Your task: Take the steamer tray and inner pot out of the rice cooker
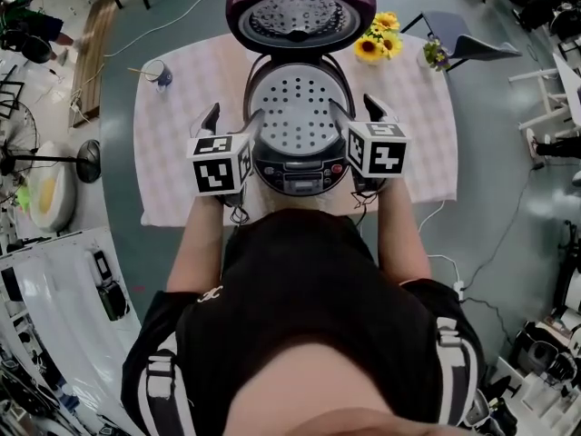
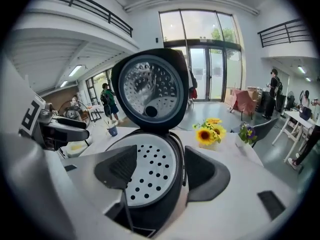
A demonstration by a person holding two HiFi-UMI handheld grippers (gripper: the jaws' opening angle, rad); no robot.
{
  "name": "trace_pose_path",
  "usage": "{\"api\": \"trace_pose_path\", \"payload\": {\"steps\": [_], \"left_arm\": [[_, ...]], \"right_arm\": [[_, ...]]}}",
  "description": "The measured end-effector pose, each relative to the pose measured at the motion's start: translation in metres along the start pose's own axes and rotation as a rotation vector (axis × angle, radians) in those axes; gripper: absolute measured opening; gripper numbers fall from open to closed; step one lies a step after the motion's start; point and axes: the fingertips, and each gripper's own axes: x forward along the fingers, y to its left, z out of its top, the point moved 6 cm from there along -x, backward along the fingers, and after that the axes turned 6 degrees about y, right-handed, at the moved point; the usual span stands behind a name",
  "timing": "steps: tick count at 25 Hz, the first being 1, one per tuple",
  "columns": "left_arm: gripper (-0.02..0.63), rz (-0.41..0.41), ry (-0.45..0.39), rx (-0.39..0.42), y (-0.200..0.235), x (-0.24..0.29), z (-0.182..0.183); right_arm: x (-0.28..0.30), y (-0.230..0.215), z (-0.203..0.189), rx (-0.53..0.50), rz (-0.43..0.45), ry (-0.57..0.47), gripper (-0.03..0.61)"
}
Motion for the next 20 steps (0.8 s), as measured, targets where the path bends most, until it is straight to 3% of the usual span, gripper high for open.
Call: {"api": "trace_pose_path", "payload": {"steps": [5,11,20], "left_arm": [[0.345,-0.012,0.112,-0.066,0.006,0.021,-0.008],[0.345,-0.001,0.257,-0.089,0.017,0.056,-0.022],[0.345,0.020,0.395,-0.068,0.024,0.098,-0.025]], "right_arm": [[0.020,-0.002,-0.007,0.022,0.006,0.087,0.278],[0.053,-0.016,-0.016,0.006,-0.038,0.225,0.276],[0.088,-0.035,-0.023,0.041,-0.053,0.359,0.276]]}}
